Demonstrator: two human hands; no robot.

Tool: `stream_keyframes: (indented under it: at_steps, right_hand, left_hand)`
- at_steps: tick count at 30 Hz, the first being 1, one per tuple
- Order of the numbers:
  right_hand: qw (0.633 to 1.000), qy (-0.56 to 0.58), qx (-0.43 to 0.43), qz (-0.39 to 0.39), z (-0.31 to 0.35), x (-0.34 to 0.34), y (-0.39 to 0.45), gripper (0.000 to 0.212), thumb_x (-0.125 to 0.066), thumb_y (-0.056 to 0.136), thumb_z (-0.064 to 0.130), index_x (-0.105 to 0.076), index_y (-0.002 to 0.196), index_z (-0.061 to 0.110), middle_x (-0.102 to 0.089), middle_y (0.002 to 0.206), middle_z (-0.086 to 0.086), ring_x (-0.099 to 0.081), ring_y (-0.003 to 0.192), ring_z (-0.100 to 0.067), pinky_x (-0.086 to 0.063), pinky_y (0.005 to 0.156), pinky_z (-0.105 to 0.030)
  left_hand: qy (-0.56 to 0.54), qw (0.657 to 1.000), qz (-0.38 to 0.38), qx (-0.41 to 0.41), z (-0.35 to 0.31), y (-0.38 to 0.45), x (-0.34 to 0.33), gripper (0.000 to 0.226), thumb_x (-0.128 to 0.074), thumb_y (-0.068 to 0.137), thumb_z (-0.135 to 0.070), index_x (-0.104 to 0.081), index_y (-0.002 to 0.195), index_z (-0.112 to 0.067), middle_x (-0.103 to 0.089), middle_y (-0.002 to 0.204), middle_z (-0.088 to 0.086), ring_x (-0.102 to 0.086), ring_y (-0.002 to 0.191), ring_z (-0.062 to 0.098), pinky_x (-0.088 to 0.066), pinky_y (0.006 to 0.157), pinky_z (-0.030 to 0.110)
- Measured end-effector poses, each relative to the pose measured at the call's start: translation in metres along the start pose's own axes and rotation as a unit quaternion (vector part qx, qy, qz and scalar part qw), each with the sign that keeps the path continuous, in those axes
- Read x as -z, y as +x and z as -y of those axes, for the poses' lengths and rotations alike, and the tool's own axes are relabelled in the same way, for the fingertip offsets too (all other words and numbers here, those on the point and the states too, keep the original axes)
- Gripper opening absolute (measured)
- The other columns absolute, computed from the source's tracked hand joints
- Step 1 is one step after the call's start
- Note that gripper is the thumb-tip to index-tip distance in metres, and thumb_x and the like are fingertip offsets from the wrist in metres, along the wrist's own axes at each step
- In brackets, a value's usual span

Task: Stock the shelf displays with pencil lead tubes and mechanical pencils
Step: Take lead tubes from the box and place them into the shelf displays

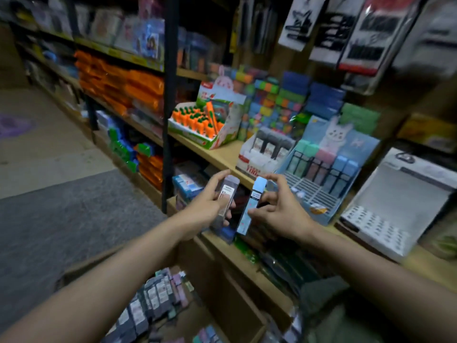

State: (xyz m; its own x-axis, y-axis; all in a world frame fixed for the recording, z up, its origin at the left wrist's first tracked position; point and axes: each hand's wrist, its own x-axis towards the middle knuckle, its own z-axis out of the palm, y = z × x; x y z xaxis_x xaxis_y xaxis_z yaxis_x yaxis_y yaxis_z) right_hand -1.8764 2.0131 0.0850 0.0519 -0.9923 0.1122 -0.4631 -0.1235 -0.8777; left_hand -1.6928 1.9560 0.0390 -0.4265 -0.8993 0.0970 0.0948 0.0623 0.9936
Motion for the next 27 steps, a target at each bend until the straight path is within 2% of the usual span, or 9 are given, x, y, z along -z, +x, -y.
stream_keyframes:
  at_steps: [2, 4, 6, 11, 14, 16, 18, 21, 27]
  right_hand:
    - [1.0, 0.003, 0.001, -0.018, 0.006, 0.016, -0.003, 0.058, -0.071, 0.086, 0.004, -0.032, 0.121, 0.028, -0.067, 0.087, -0.012, -0.073, 0.071, -0.022, -0.058, 0.062, -0.027]
    - [0.999, 0.012, 0.001, -0.045, 0.01, 0.031, -0.006, 0.049, -0.069, 0.088, 0.005, -0.033, 0.114, 0.027, -0.068, 0.091, -0.015, -0.073, 0.073, -0.027, -0.061, 0.069, -0.041]
    - [0.996, -0.001, 0.004, -0.086, 0.014, 0.048, -0.008, 0.043, -0.067, 0.089, 0.005, -0.032, 0.108, 0.022, -0.067, 0.09, -0.014, -0.073, 0.07, -0.028, -0.061, 0.07, -0.047]
    - [0.976, -0.106, 0.028, -0.191, 0.027, 0.116, -0.01, 0.035, -0.066, 0.091, 0.013, -0.035, 0.101, 0.025, -0.063, 0.084, -0.014, -0.072, 0.066, -0.021, -0.061, 0.067, -0.04]
    - [0.939, -0.207, 0.045, -0.27, 0.032, 0.159, -0.012, 0.032, -0.073, 0.086, 0.015, -0.043, 0.096, 0.02, -0.064, 0.088, -0.011, -0.072, 0.066, -0.013, -0.06, 0.06, -0.031]
    - [0.909, -0.289, 0.039, -0.299, 0.03, 0.178, -0.012, 0.032, -0.076, 0.083, 0.022, -0.046, 0.094, 0.022, -0.066, 0.084, -0.004, -0.071, 0.07, -0.013, -0.059, 0.061, -0.037]
    - [0.89, -0.335, 0.028, -0.306, 0.024, 0.186, -0.009, 0.031, -0.076, 0.083, 0.024, -0.047, 0.095, 0.024, -0.063, 0.084, 0.003, -0.068, 0.075, -0.016, -0.058, 0.063, -0.039]
    - [0.881, -0.361, 0.027, -0.305, 0.01, 0.184, 0.001, 0.03, -0.076, 0.083, 0.021, -0.049, 0.096, 0.025, -0.059, 0.082, 0.012, -0.064, 0.076, -0.008, -0.049, 0.058, -0.02]
    - [0.889, -0.353, 0.016, -0.291, -0.013, 0.17, 0.023, 0.027, -0.074, 0.085, 0.015, -0.051, 0.097, 0.023, -0.058, 0.086, 0.008, -0.056, 0.075, 0.002, -0.039, 0.056, -0.01]
  left_hand:
    - [-0.005, 0.999, 0.031, -0.008, 0.0, 0.004, -0.014, 0.048, -0.047, 0.101, -0.01, -0.041, 0.13, -0.048, -0.061, 0.082, 0.004, -0.06, 0.065, 0.016, -0.053, 0.06, 0.033]
    - [-0.012, 0.998, 0.053, -0.011, -0.002, 0.011, -0.029, 0.05, -0.048, 0.1, -0.009, -0.04, 0.131, -0.047, -0.063, 0.079, 0.0, -0.061, 0.065, 0.016, -0.054, 0.058, 0.032]
    - [-0.018, 0.997, 0.068, -0.012, -0.006, 0.02, -0.042, 0.052, -0.05, 0.099, -0.009, -0.038, 0.132, -0.047, -0.064, 0.081, 0.002, -0.063, 0.067, 0.018, -0.054, 0.057, 0.032]
    - [-0.03, 0.997, 0.076, -0.015, -0.014, 0.047, -0.067, 0.058, -0.052, 0.098, -0.01, -0.037, 0.13, -0.056, -0.063, 0.095, 0.009, -0.063, 0.07, 0.017, -0.055, 0.063, 0.033]
    - [-0.028, 0.996, 0.082, -0.008, -0.014, 0.061, -0.076, 0.065, -0.05, 0.099, -0.008, -0.029, 0.136, -0.057, -0.062, 0.104, 0.011, -0.064, 0.071, 0.015, -0.056, 0.065, 0.03]
    - [-0.026, 0.996, 0.083, -0.008, -0.012, 0.068, -0.082, 0.069, -0.048, 0.098, -0.005, -0.024, 0.139, -0.055, -0.061, 0.104, 0.011, -0.064, 0.071, 0.015, -0.056, 0.063, 0.03]
    - [-0.026, 0.997, 0.077, -0.011, -0.007, 0.074, -0.085, 0.071, -0.046, 0.098, -0.002, -0.021, 0.142, -0.051, -0.061, 0.101, 0.01, -0.062, 0.071, 0.015, -0.056, 0.061, 0.031]
    - [-0.027, 0.998, 0.063, -0.004, 0.0, 0.081, -0.086, 0.072, -0.046, 0.097, -0.001, -0.018, 0.144, -0.048, -0.062, 0.099, 0.01, -0.062, 0.071, 0.016, -0.055, 0.06, 0.03]
    - [-0.052, 0.997, 0.045, -0.017, -0.001, 0.085, -0.078, 0.058, -0.048, 0.097, -0.002, -0.027, 0.13, -0.045, -0.063, 0.099, 0.011, -0.065, 0.066, 0.011, -0.054, 0.058, 0.027]
